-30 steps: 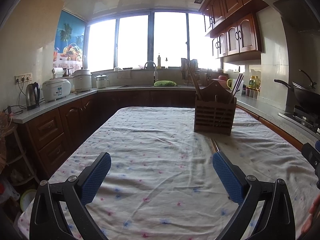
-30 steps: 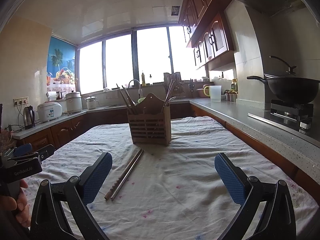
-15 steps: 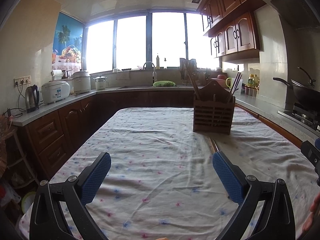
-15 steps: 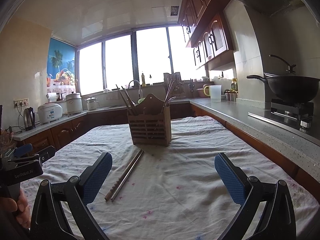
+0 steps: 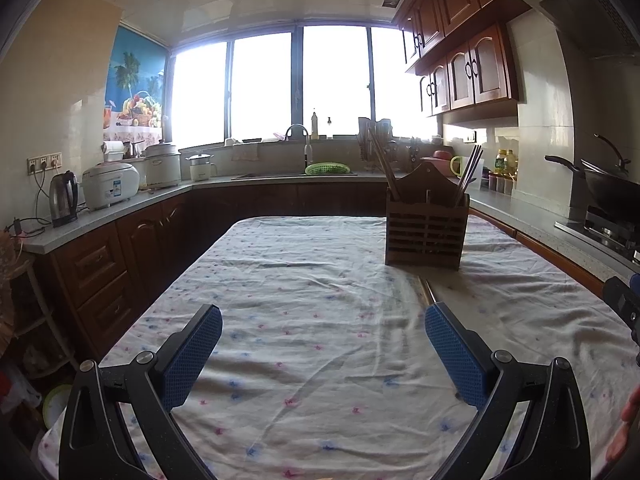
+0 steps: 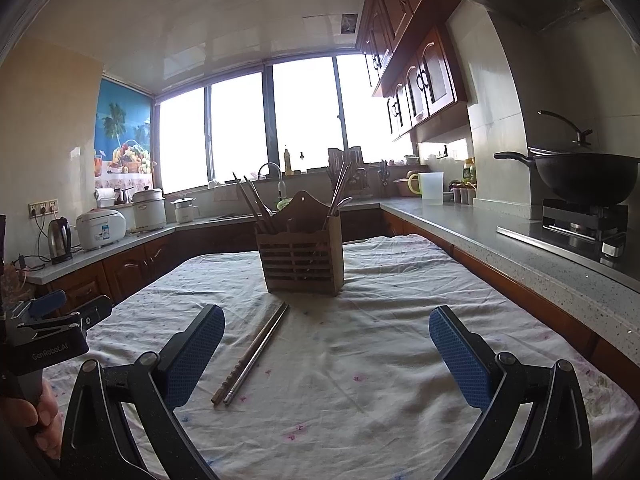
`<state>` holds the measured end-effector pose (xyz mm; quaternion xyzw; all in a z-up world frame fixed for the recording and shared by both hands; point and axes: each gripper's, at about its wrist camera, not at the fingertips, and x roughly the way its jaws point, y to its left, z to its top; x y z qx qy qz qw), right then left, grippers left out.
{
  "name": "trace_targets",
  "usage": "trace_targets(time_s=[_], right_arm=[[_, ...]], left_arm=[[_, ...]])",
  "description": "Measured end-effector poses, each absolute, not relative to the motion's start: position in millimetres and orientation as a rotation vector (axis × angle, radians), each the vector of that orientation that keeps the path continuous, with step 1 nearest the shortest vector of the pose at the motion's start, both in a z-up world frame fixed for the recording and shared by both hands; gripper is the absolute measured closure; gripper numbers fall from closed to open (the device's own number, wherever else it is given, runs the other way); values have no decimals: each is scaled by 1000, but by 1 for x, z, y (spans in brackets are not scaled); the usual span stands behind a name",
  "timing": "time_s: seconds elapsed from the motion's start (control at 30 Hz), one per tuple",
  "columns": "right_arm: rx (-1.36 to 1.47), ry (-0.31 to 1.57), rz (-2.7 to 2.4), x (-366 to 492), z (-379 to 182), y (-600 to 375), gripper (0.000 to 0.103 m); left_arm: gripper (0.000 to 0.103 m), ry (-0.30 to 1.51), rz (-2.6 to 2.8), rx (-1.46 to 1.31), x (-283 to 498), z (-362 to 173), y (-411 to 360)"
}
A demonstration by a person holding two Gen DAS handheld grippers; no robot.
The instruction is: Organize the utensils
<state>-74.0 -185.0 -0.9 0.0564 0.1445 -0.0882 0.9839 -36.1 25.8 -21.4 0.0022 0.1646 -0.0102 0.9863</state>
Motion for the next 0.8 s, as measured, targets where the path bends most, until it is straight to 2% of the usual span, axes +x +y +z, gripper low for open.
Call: trace_targets(time_s=[0.8], right_arm=[[122, 289, -158, -72, 4, -181, 0]], left_arm=[[1, 350, -14, 14, -37, -20, 15]])
